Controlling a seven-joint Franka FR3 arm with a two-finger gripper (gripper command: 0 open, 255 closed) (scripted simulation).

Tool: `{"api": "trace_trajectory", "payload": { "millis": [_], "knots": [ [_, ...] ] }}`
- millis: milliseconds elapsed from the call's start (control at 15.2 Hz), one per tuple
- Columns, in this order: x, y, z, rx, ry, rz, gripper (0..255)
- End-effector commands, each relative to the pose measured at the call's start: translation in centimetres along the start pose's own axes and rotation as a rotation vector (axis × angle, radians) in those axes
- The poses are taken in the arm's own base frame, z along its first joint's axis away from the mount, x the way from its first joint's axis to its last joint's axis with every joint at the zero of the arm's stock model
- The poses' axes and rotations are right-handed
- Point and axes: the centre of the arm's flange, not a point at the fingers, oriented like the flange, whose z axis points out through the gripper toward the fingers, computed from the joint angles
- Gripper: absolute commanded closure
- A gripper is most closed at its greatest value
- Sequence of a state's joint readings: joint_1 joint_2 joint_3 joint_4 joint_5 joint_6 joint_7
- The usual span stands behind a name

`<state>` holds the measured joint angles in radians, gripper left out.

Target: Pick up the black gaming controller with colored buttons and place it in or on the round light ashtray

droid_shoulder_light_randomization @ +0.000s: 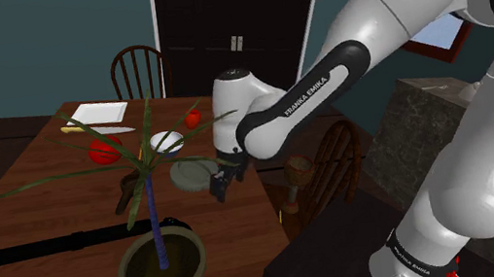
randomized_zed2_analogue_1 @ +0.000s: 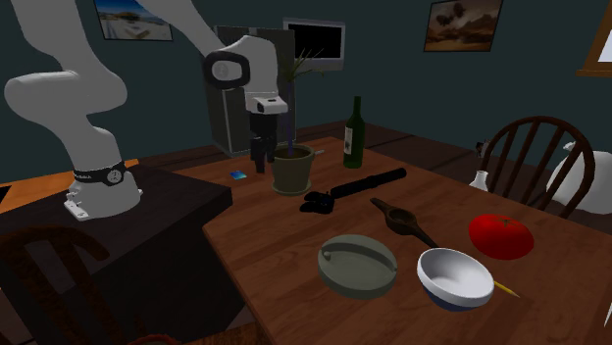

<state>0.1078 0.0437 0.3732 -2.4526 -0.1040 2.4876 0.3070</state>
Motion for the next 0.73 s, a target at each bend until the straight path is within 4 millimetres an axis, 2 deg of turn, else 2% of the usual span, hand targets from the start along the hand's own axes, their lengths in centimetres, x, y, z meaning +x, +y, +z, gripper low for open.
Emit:
{"api": "trace_trajectory", "payload": {
  "millis": [0, 660],
  "knots": [
    [1.5, -1.2, 2.0, 0.001, 0.008, -0.004, 0],
    [8.1, -7.8, 10.9, -0.003, 0.042, -0.027, 0]
  ]
}}
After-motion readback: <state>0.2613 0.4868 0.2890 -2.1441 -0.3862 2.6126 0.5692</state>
